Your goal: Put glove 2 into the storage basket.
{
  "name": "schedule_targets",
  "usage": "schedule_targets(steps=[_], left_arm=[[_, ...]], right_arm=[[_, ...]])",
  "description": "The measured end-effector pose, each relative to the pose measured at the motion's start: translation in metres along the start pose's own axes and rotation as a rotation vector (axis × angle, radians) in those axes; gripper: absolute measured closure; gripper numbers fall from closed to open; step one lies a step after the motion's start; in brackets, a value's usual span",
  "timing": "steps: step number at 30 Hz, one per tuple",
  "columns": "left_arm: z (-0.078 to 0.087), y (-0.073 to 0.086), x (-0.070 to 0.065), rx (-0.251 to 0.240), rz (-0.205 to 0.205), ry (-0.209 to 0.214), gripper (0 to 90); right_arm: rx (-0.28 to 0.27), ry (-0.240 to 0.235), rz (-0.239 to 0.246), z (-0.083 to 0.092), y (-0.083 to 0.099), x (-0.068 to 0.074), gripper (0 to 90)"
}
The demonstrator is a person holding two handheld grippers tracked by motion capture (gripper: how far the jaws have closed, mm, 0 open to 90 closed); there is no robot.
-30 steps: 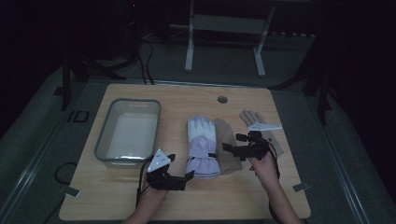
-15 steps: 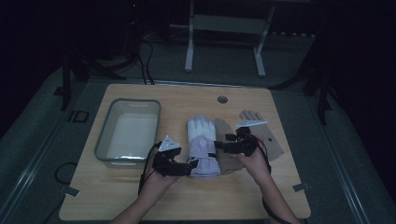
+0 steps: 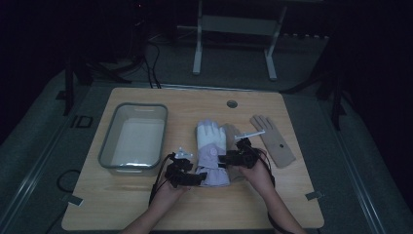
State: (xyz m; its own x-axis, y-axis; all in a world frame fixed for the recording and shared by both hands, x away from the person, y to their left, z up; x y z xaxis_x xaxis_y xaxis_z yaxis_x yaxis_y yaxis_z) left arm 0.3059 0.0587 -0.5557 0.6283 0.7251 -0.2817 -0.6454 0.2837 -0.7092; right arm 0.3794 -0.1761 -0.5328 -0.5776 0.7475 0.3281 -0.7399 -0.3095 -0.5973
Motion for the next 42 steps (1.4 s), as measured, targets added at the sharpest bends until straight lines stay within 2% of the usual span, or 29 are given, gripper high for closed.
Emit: schedule_targets(steps=[2,7,10,11,14,16,19,22,24,25,27,30,34,36,42], left_arm=[[-0.003,0.002,0.001,0.007,-0.008,0.003,29.9],[-0.011,0.007,0.006,0.033,0.009,0.022,29.8],[-0.015,0.009,0.009,0.040,0.020,0.040,30.3],[-0.015,0.010,0.010,0.039,0.028,0.058,32.7],[-0.017,0.009,0.011,0.044,0.016,0.089,40.8],[-0.018,0.009,0.010,0.047,0.008,0.097,45.1],[-0.016,0.009,0.009,0.044,-0.004,0.104,56.1],[-0.013,0.008,0.002,0.040,-0.041,0.073,66.2],[-0.012,0.007,0.001,0.038,-0.055,0.066,69.7],[-0.011,0.007,0.001,0.037,-0.048,0.072,70.5],[-0.008,0.005,0.001,0.036,-0.041,0.086,71.5],[-0.001,0.001,0.000,0.026,-0.048,0.084,72.1],[0.010,-0.009,0.001,0.005,-0.044,0.087,72.3],[0.017,-0.015,0.001,-0.010,-0.048,0.080,72.4],[0.035,-0.033,0.004,-0.019,-0.064,0.070,72.4]], right_arm=[[0.019,-0.014,-0.029,-0.004,0.002,-0.003,49.6],[0.067,-0.037,-0.072,-0.014,0.003,-0.007,47.3],[0.097,-0.068,-0.120,-0.020,0.003,-0.011,47.2],[0.101,-0.073,-0.120,-0.021,0.003,-0.012,47.4],[0.104,-0.094,-0.103,-0.023,0.003,-0.014,51.9],[0.112,-0.105,-0.099,-0.023,0.003,-0.015,57.0],[0.115,-0.103,-0.087,-0.023,0.003,-0.013,64.1],[0.104,-0.079,-0.074,-0.020,0.003,-0.008,72.0],[0.089,-0.068,-0.067,-0.018,0.003,-0.005,74.4],[0.083,-0.061,-0.061,-0.016,0.003,-0.003,74.8],[0.073,-0.056,-0.057,-0.013,0.003,-0.001,75.5],[0.055,-0.051,-0.038,-0.006,0.000,0.005,76.2],[0.019,-0.063,-0.039,0.003,-0.005,0.009,76.4],[-0.017,-0.060,-0.028,0.015,-0.016,0.016,76.6],[-0.054,-0.064,-0.007,0.025,-0.030,0.025,76.6]])
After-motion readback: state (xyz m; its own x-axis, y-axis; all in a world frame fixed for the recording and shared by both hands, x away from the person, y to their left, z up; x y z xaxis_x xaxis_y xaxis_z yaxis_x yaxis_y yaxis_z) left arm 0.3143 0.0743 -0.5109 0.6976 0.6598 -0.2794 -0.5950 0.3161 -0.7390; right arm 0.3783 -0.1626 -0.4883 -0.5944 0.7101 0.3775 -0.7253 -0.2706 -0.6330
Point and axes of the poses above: each handheld gripper's, and its own axes: z roughly backward along the jaws, y roughly out of its underside, x roughly to its left, the point moved 1 cm from there along -z, roughly forward along the jaws, and after that the axes turned 4 degrees about -z, right-handed, at the moved point
